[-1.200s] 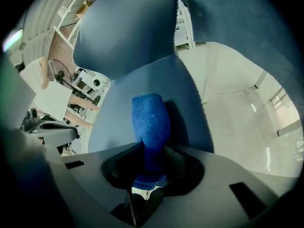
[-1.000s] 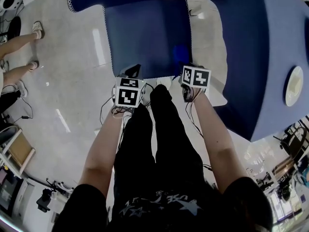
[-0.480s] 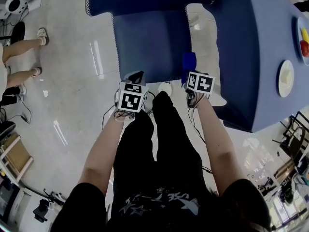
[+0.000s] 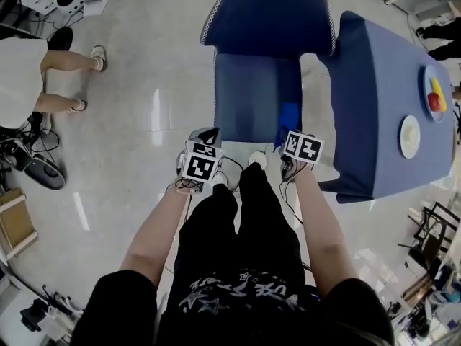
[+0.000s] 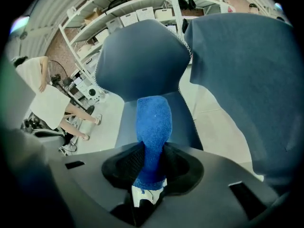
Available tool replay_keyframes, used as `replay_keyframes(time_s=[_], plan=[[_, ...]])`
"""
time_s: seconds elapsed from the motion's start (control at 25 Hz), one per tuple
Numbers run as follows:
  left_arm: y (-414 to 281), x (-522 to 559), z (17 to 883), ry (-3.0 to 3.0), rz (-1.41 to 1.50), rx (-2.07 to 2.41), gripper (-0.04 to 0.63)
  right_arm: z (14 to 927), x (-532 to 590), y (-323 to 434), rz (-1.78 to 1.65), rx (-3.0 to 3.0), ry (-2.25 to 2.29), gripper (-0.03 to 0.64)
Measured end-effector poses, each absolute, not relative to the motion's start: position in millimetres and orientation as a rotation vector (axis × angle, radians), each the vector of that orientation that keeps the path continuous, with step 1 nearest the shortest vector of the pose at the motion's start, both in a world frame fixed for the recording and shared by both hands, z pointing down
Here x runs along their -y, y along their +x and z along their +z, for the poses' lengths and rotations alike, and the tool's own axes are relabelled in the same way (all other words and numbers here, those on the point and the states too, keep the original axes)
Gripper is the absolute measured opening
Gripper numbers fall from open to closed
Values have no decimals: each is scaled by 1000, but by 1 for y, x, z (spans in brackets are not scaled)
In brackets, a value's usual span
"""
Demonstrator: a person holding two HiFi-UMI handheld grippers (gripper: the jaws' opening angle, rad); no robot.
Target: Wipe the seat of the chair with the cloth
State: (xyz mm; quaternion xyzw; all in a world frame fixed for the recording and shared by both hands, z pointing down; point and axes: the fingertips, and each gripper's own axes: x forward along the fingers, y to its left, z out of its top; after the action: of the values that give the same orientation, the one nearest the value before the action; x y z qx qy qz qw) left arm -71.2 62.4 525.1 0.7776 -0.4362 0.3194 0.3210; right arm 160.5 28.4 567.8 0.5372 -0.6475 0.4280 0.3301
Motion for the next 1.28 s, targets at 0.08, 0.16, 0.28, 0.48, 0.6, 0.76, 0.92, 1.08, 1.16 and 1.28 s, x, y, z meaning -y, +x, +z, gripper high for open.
replay_keyframes(time_s=[0.08,0.16,0.28,0.48,0.6,0.76,0.92,1.08,1.16,1.28], plan=[[-94,-68,514,2045,839,1153,20,550,-25,138,1106,1720,1416,109],[-113,-68,509,2051,824,1152,20,534,-20,120,1093,1741,1442,109],[-129,-71,499,2062,801,1148,20,509,-18,104,1074,1772,1470,109],[-113,-82,472,2077,786,1129,20,462,-32,115,1028,1798,1477,109],[-97,-81,451,2098,732,1142,21,449,-39,130,1014,1795,1470,109],[-93,-82,426,2110,703,1198,20,433,-42,129,1000,1836,1436,109],[-86,-87,404,2105,676,1273,21,415,-45,127,975,1912,1377,109],[-70,-93,383,2093,627,1368,20,402,-52,135,938,1982,1306,109],[-63,-100,374,2086,607,1398,20,395,-56,140,924,2008,1291,109],[-51,-113,360,2101,594,1423,20,385,-66,147,921,2042,1280,108]])
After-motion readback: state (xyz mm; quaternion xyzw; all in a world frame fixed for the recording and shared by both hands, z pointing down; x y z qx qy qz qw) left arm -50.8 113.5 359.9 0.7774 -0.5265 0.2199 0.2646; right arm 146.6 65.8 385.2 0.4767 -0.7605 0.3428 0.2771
